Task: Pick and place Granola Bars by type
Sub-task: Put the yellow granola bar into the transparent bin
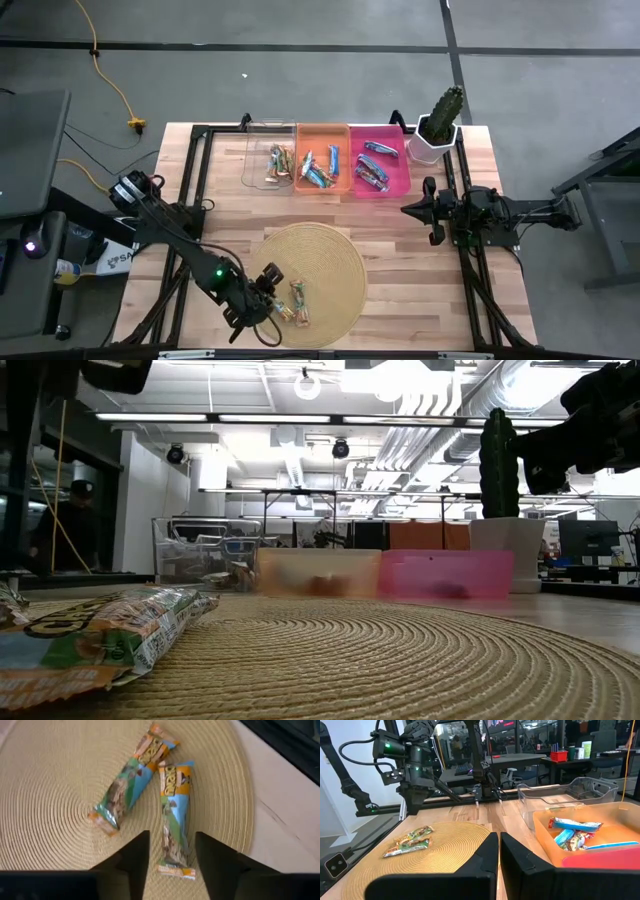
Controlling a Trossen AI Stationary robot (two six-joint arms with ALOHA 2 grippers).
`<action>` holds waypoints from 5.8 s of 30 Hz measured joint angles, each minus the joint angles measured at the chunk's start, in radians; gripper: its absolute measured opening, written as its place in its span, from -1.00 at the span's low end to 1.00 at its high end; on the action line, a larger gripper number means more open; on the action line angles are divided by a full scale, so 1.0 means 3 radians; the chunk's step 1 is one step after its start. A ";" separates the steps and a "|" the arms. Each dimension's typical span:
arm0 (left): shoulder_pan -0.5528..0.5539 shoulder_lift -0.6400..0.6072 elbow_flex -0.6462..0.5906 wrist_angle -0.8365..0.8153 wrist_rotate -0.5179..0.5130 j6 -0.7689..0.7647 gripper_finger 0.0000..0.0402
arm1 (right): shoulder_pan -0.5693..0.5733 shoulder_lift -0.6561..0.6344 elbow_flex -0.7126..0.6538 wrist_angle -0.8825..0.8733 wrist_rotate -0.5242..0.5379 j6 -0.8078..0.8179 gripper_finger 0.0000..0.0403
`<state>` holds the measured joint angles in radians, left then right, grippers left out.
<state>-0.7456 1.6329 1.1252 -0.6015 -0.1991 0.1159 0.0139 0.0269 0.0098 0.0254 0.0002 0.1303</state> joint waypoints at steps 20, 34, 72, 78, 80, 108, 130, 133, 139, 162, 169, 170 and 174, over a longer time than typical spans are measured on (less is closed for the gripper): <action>0.0212 0.0445 -0.0005 0.0549 0.0373 0.0381 -0.06 | 0.0000 -0.0001 0.0001 0.0000 0.0000 0.0000 -1.00; 0.0369 0.0723 -0.0001 0.0769 0.0685 0.0567 -0.06 | 0.0000 0.0001 0.0001 -0.0003 -0.0001 0.0000 -1.00; 0.0375 0.0393 0.0251 -0.0109 0.0441 0.0576 -0.63 | 0.0000 0.0000 0.0001 0.0001 0.0000 0.0000 -1.00; 0.0482 0.0091 0.0477 -0.0185 0.0443 0.0319 -0.63 | 0.0000 -0.0001 0.0001 0.0002 0.0000 -0.0001 -1.00; 0.0572 -0.0012 0.0558 -0.0170 0.0375 0.0179 -0.63 | 0.0000 0.0000 0.0001 0.0001 0.0000 0.0000 -1.00; 0.1819 -0.0997 0.1391 0.0274 -0.0774 -0.0923 -0.63 | 0.0000 -0.0001 0.0001 0.0001 0.0000 -0.0001 -1.00; 0.2175 -0.1756 0.1391 0.0068 -0.2431 -0.0932 -0.63 | 0.0000 -0.0001 0.0001 0.0001 0.0000 0.0000 -1.00; 0.2586 -0.1784 0.1391 0.0117 -0.2352 -0.0939 -0.63 | -0.0001 -0.0001 0.0001 0.0001 0.0000 0.0000 -1.00; 0.3590 -0.1722 0.1392 0.0051 -0.1565 -0.1229 -0.63 | 0.0000 0.0000 0.0001 0.0001 0.0000 0.0000 -1.00; 0.4753 -0.0167 0.1386 -0.1339 -0.0289 -0.2440 -0.63 | 0.0000 0.0000 0.0001 0.0001 -0.0001 -0.0001 -1.00; 0.4753 -0.0047 0.1216 -0.1349 -0.0254 -0.2689 -0.63 | -0.0001 0.0000 0.0001 0.0001 0.0000 0.0000 -1.00; 0.4752 -0.0047 0.1161 -0.1344 -0.0255 -0.2740 -0.63 | -0.0001 0.0000 0.0001 0.0001 0.0000 0.0000 -1.00; 0.4725 -0.0047 0.0902 -0.1346 -0.0243 -0.2848 -0.63 | -0.0001 0.0000 0.0001 0.0001 0.0000 0.0000 -1.00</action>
<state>0.6720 1.6188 1.3958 -1.0053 -0.2721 -0.7386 0.0137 0.0269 0.0101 0.0257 0.0002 0.1303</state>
